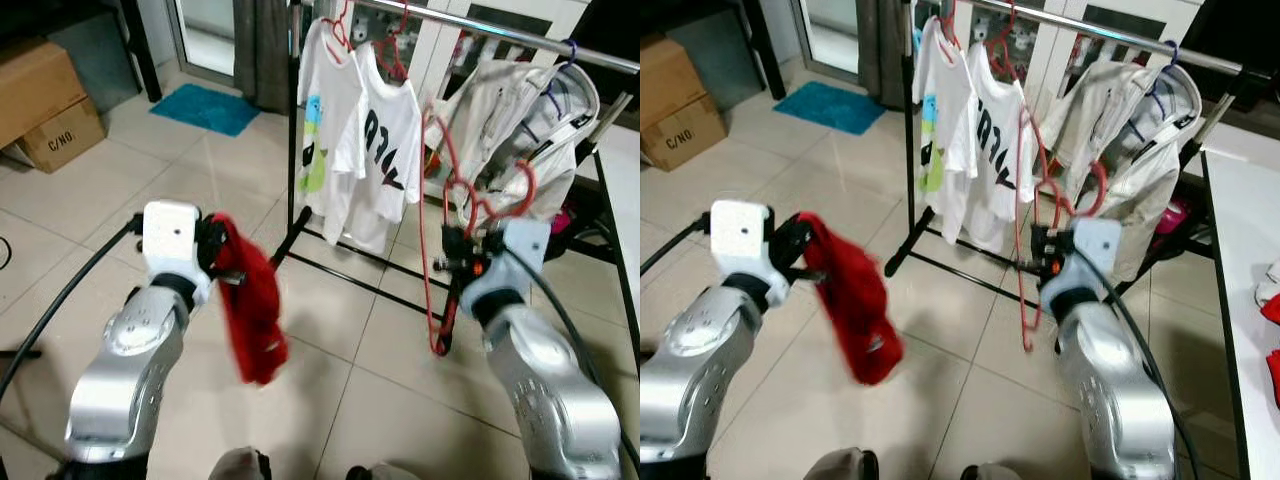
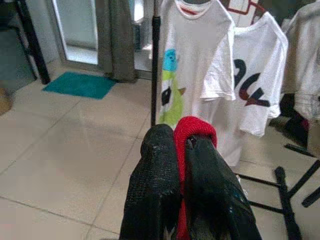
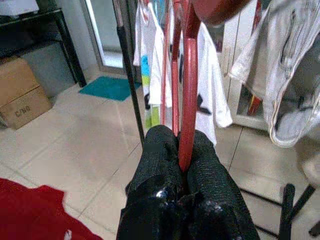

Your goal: Hang hanger

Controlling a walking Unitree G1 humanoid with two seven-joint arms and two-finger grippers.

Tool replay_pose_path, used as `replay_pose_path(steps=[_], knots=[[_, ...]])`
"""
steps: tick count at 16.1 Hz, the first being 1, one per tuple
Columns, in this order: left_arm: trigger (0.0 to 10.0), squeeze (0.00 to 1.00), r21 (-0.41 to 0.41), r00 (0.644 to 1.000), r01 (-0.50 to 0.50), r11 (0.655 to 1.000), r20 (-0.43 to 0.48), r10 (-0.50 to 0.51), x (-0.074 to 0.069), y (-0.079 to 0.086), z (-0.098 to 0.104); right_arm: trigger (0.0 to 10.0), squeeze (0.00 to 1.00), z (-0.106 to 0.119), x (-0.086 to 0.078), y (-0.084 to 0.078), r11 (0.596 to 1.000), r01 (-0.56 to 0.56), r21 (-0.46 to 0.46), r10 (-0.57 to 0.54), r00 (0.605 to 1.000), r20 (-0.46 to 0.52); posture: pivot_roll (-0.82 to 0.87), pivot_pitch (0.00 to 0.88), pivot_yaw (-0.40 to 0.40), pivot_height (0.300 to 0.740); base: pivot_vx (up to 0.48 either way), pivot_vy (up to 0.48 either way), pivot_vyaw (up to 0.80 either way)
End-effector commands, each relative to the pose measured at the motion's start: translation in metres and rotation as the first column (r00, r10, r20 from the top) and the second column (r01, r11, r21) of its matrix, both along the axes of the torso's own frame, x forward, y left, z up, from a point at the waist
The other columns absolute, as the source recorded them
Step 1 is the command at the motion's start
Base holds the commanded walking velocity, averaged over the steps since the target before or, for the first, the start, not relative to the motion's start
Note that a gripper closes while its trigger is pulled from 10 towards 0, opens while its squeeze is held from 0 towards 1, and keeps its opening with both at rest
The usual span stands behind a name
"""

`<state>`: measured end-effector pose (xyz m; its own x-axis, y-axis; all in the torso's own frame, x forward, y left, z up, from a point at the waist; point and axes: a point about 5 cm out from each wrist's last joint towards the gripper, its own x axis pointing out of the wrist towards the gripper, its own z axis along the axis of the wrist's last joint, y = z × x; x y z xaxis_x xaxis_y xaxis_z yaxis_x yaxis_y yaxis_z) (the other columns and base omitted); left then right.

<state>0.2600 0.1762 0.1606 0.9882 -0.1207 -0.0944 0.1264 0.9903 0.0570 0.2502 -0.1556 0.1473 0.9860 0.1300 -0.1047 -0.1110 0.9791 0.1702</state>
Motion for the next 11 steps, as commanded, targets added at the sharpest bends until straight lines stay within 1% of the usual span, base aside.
replay_pose_path(steps=[1,3,4,5,6,8,11], knots=[[10.0,0.00,0.015,0.999,0.013,1.000,0.040,-0.014,-0.002,-0.005,0.010,10.0,0.00,0.000,-0.007,0.001,1.000,0.006,0.002,-0.006,1.000,-0.006,0.05,0.097,-0.063,0.740,0.000,0.000,-0.80],[10.0,0.00,0.020,0.999,0.027,0.999,0.040,-0.028,-0.003,-0.011,0.011,10.0,0.00,-0.004,-0.012,0.002,0.999,0.047,0.002,-0.046,0.999,-0.026,0.05,0.102,-0.059,0.740,0.000,0.000,-0.80],[10.0,0.00,0.025,0.998,0.047,0.999,0.045,-0.048,-0.002,-0.016,0.012,10.0,0.00,-0.003,-0.014,0.004,1.000,0.021,0.019,-0.021,0.999,-0.040,0.05,0.110,-0.053,0.740,0.000,0.000,-0.80],[10.0,0.00,0.040,0.996,0.073,0.997,0.051,-0.075,-0.001,-0.022,0.013,10.0,0.00,-0.001,-0.014,0.005,1.000,0.002,0.001,-0.002,1.000,-0.028,0.05,0.109,-0.050,0.740,0.000,0.000,-0.80],[10.0,0.00,0.047,0.995,0.085,0.995,0.051,-0.087,-0.002,-0.024,0.013,10.0,0.00,0.000,-0.015,0.005,1.000,0.002,-0.006,-0.003,1.000,-0.022,0.05,0.109,-0.050,0.740,0.000,0.000,-0.80],[10.0,0.00,0.051,0.995,0.091,0.995,0.036,-0.093,-0.006,-0.025,0.009,10.0,0.00,-0.001,-0.018,0.004,0.998,0.007,-0.059,-0.009,1.000,-0.030,0.05,0.087,-0.057,0.740,0.000,0.000,-0.80],[10.0,0.00,0.061,0.995,0.089,0.994,0.047,-0.092,-0.001,-0.027,0.012,10.0,0.00,-0.001,-0.017,0.005,0.998,0.007,-0.067,-0.010,0.999,-0.034,0.06,0.090,-0.064,0.740,0.000,0.000,-0.80]])
